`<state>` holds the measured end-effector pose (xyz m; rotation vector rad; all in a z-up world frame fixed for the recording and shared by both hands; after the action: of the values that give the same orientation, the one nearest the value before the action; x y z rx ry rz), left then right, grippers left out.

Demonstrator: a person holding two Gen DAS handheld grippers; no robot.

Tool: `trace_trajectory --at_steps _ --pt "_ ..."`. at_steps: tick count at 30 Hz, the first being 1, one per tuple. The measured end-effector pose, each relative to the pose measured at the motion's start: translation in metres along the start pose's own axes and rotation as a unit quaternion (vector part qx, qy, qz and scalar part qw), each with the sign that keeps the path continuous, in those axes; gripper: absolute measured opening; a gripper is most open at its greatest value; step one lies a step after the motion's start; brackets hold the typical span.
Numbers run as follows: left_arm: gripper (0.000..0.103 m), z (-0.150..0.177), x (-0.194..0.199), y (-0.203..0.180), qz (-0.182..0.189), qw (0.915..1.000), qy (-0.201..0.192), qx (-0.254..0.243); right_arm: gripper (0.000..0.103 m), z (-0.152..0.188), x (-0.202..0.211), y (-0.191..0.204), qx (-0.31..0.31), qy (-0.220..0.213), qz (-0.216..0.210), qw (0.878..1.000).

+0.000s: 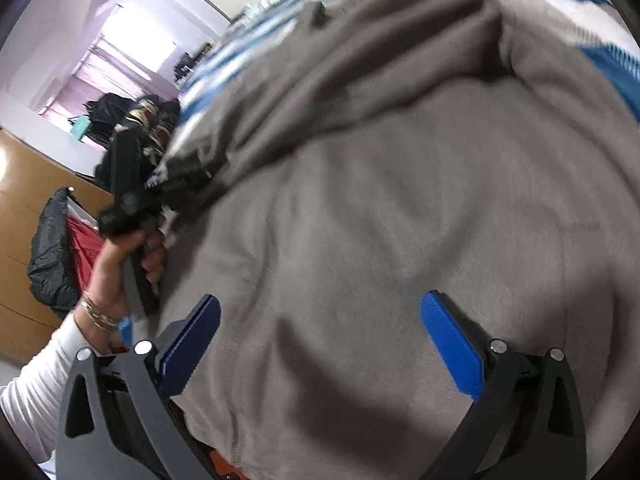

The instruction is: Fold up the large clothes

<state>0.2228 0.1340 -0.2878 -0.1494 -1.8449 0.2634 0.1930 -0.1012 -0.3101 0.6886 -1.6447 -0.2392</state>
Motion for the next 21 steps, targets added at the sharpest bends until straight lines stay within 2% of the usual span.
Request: trace_trajectory --at_steps 3,5,7,8,9,11,15,18,21 --pt "0.025 -0.001 0.001 -0.001 -0.003 1.0 0.006 -0.005 0.098 0.004 -0.008 0.001 0.012 0.0 0.016 1.0" --pt "0.03 -0.001 0.006 -0.004 -0.003 0.9999 0.005 -0.01 0.099 0.003 -0.009 0.004 0.012 0.003 0.026 1.0" --pt "0.062 0.001 0.018 -0.006 -0.012 0.9996 -0.018 -0.02 0.099 0.0 -0.01 0.007 0.005 0.009 0.036 0.999" --pt "0.072 0.002 0.026 -0.009 -0.014 0.9989 -0.034 -0.028 0.099 -0.001 -0.008 0.011 0.001 0.008 0.04 0.999" --pt "0.088 0.006 0.037 -0.013 -0.015 0.998 -0.049 -0.039 0.099 -0.001 -0.006 0.015 0.001 0.004 0.039 0.999" --pt "0.09 0.009 0.048 -0.014 -0.009 0.9972 -0.058 -0.045 0.099 -0.003 -0.002 0.027 0.009 0.0 0.029 1.0" --pt "0.093 0.024 0.078 -0.007 -0.004 0.9962 -0.074 -0.046 0.099 -0.003 -0.001 0.074 0.066 0.0 0.046 0.997" --pt "0.093 0.041 0.104 0.014 -0.013 0.9953 -0.092 -0.029 0.099 -0.004 -0.007 0.118 0.126 -0.007 0.057 0.99" --pt "0.093 0.062 0.128 0.055 -0.029 0.9944 -0.101 0.01 0.099 -0.004 -0.026 0.161 0.18 -0.007 0.067 0.981"
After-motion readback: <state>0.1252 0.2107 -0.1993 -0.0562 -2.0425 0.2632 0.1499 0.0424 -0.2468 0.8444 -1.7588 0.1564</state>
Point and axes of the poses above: each gripper's, at about its wrist camera, not at the fingertips, and x roughly against the way its jaws point, y to its left, z to its underside, the point moved 3 cm from there along -x, roughly the way its jaws point, and after that the axes turned 11 degrees about y, right-handed, at the moved point
